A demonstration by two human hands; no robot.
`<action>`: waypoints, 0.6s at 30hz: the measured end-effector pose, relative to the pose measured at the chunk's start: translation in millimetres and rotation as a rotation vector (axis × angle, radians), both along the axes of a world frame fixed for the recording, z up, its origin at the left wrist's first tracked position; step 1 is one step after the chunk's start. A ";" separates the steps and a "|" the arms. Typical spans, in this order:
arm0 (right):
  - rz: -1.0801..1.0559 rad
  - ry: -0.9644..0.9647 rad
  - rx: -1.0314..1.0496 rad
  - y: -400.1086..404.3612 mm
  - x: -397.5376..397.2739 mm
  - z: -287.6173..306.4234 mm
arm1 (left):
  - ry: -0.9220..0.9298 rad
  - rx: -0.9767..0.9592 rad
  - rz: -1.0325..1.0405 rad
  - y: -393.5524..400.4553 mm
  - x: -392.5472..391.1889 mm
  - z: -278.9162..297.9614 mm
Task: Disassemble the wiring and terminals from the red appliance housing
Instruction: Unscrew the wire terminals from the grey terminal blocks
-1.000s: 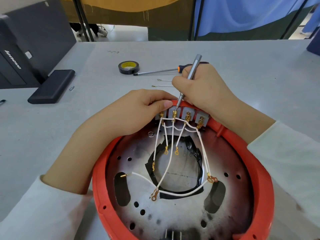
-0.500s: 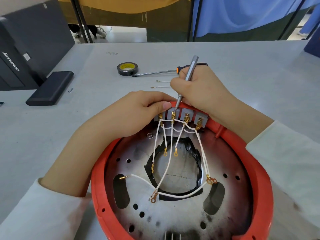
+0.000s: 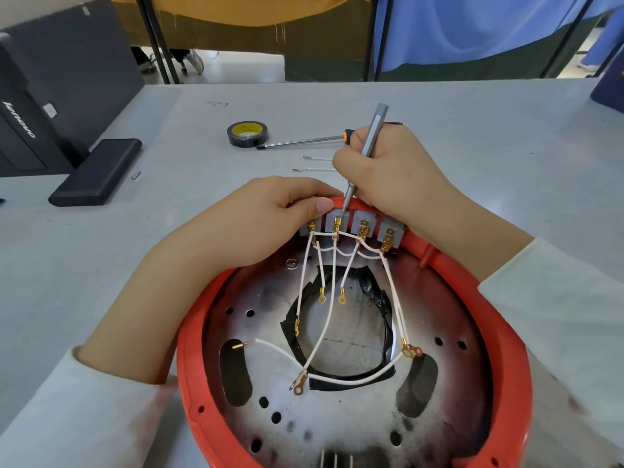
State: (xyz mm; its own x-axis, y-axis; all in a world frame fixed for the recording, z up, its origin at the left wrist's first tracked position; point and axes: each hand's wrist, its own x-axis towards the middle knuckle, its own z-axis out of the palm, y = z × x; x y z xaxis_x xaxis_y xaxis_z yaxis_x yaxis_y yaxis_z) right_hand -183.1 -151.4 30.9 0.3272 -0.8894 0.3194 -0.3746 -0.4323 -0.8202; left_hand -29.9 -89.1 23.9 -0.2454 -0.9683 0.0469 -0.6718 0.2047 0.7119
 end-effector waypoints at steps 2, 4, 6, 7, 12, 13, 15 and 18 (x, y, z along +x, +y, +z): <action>-0.003 0.006 0.019 -0.2 0.3 0.4 | -0.002 -0.003 0.003 -0.1 0.1 0.1; -0.003 0.021 0.041 -0.6 0.7 1.3 | -0.006 -0.001 0.003 -0.1 0.1 0.4; 0.000 0.049 0.083 -1.3 1.2 2.5 | -0.008 -0.002 0.001 -0.1 -0.1 0.6; -0.004 0.065 0.107 -2.2 1.4 3.1 | -0.008 -0.004 0.000 -0.2 -0.2 0.6; -0.037 0.147 0.211 -5.6 2.8 4.2 | -0.009 -0.008 -0.007 -0.9 -0.8 0.2; -0.041 0.159 0.221 -5.9 3.3 4.4 | -0.006 -0.008 -0.011 -0.9 -0.8 0.3; -0.048 0.163 0.235 -6.2 3.9 4.8 | -0.012 -0.011 -0.018 -1.0 -0.9 0.5; -0.061 0.168 0.249 -6.6 5.0 5.0 | -0.034 -0.020 -0.009 -1.0 -1.1 1.4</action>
State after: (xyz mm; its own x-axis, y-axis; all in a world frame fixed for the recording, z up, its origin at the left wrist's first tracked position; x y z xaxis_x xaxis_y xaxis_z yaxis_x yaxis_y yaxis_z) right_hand -178.1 -158.0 35.9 0.3005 -0.9531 0.0346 -0.5331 -0.1980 -0.8225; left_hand -31.0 -90.1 25.4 -0.2560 -0.9649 0.0579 -0.6937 0.2251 0.6842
